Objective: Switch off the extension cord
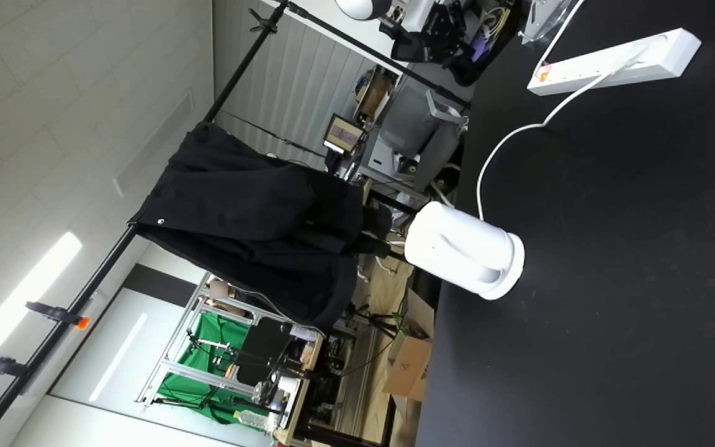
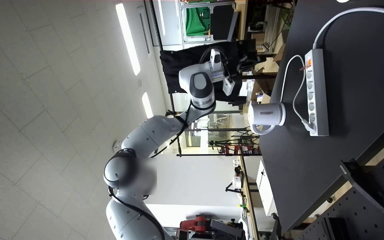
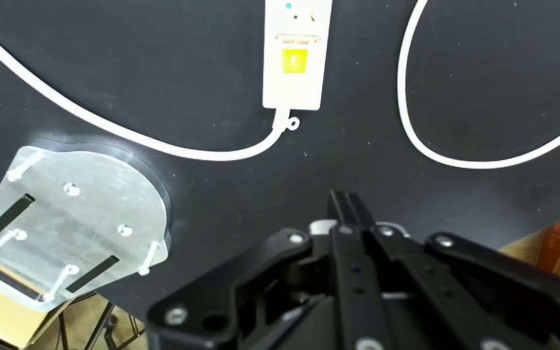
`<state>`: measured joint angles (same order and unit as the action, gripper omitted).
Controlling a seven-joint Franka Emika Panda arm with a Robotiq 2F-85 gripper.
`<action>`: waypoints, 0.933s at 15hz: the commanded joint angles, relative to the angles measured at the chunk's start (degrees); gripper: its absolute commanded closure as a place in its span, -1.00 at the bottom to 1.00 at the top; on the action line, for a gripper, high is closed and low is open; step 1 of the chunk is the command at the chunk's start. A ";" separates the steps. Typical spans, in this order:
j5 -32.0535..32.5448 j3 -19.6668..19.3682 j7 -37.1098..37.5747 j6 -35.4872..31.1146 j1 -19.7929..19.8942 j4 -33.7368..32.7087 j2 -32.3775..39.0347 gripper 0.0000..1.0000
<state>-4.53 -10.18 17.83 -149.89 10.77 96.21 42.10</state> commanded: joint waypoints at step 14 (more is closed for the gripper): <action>0.33 -2.46 0.93 1.95 -1.17 -4.26 6.39 1.00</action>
<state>-4.52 -10.76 17.79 -149.79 10.68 95.60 45.52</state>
